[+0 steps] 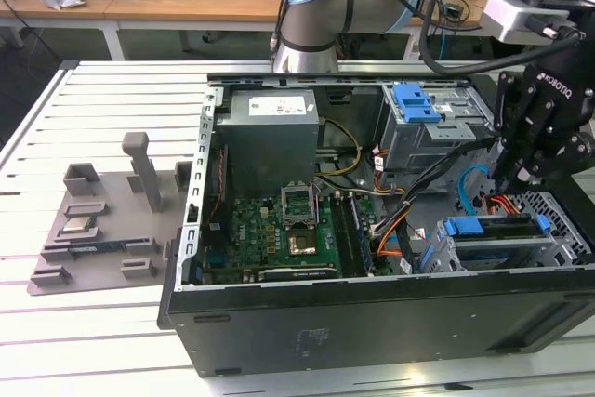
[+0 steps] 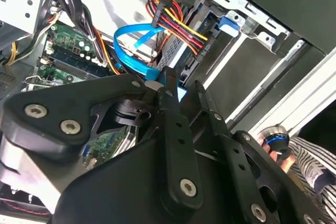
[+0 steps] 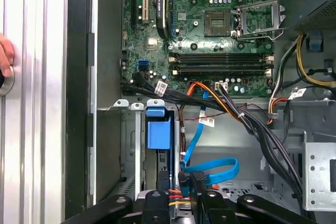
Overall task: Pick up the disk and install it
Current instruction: 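Insert the second disk wire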
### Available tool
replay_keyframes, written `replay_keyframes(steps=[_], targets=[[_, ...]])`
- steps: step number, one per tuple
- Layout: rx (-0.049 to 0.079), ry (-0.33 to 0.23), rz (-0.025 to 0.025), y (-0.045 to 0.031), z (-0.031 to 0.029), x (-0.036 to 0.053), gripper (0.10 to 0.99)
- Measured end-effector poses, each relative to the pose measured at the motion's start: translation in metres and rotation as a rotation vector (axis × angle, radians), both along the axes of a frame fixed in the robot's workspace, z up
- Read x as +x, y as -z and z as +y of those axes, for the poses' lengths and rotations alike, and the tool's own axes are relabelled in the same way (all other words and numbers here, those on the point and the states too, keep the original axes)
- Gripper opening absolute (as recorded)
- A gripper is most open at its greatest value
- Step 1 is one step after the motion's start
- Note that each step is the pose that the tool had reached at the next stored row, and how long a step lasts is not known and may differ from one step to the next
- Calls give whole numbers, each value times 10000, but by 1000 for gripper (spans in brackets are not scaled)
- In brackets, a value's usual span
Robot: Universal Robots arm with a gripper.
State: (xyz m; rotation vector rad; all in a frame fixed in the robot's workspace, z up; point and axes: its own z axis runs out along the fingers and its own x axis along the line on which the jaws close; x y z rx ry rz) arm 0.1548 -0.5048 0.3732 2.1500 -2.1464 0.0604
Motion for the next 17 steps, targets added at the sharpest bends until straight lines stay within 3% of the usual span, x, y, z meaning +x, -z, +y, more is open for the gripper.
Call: replay_keyframes(steps=[6,8,12,15,17], targets=[[-1,-31,0,12,2,-2,302],[0,-32,-1,13,2,-3,161],[0,-33,0,14,1,-4,161],[-66,-32,-1,19,-53,-4,161],[-98,-33,0,61,-80,-3,161]])
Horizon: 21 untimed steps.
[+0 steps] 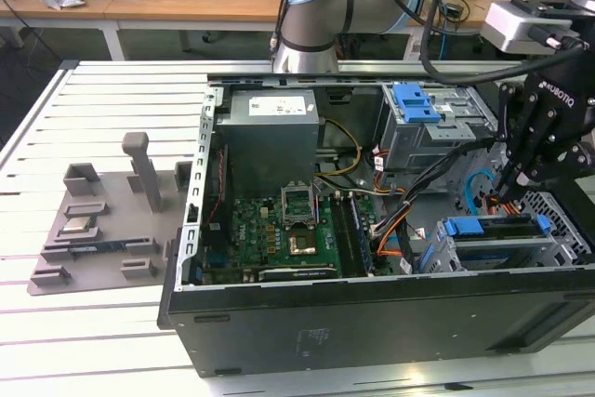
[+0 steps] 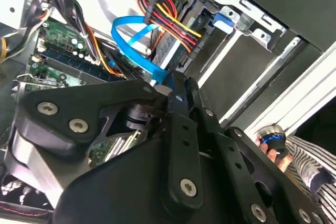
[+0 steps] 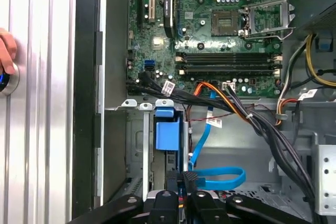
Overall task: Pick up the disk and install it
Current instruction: 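Insert the second disk wire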
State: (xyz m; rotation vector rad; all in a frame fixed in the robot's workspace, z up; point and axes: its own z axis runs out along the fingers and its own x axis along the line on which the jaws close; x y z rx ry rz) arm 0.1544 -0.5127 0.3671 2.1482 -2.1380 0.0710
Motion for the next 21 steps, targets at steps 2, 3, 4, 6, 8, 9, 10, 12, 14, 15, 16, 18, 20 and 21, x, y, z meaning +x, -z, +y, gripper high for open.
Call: replay_keyframes(steps=[2,3,4,6,8,9,10,12,14,15,16,18,20,21], targets=[[-3,-2,2,41,-1,4,161],[-4,-5,4,59,-1,6,161],[-7,-12,12,103,-1,16,161],[-23,-20,20,136,-1,30,161],[-46,-37,33,186,-1,63,161],[-56,-39,34,212,-4,63,161],[-70,-43,34,225,-16,64,161],[-77,-43,34,228,-27,63,161],[-78,-43,34,228,-28,57,161],[-79,-50,26,226,-28,54,161],[-79,-54,15,222,-27,53,161],[-80,-54,5,205,-27,53,161],[-77,-53,2,192,-27,52,161],[-75,-54,2,193,-28,52,161]])
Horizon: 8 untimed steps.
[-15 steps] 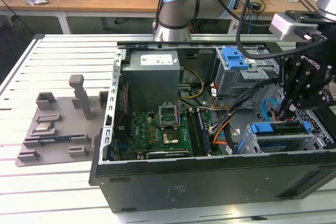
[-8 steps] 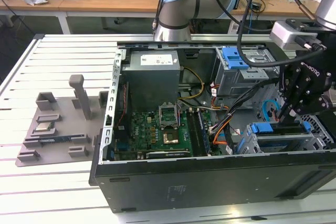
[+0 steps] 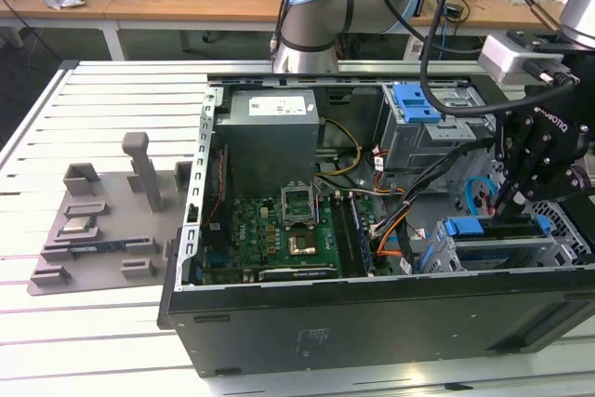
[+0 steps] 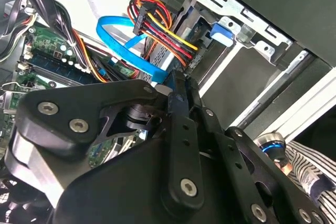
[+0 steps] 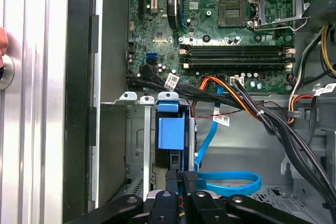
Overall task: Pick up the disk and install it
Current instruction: 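Insert the second disk wire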
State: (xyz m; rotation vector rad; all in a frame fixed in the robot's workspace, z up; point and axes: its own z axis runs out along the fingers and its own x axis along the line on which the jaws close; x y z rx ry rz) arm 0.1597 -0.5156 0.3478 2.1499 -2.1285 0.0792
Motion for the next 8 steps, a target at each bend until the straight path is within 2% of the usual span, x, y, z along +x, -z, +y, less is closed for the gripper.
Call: replay_keyframes(steps=[8], targets=[[-5,0,0,23,-13,0,161]])
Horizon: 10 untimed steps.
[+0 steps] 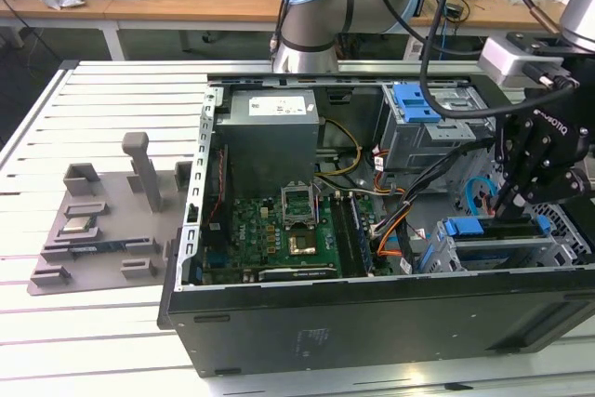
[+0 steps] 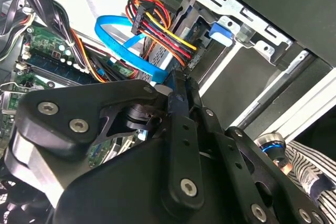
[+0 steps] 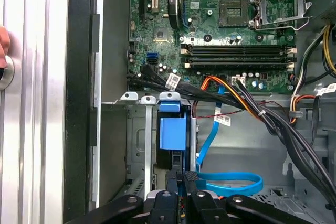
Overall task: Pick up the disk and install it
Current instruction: 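Insert the second disk wire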
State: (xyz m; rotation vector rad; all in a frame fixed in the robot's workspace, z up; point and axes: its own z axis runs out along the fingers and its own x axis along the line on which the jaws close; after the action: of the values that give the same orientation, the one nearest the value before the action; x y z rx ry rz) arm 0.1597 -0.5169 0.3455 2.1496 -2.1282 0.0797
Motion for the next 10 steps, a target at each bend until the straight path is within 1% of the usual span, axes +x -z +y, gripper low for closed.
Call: replay_keyframes(steps=[7,10], targets=[[2,1,0,16,-4,-28,161],[-1,0,0,19,-4,-26,161]])
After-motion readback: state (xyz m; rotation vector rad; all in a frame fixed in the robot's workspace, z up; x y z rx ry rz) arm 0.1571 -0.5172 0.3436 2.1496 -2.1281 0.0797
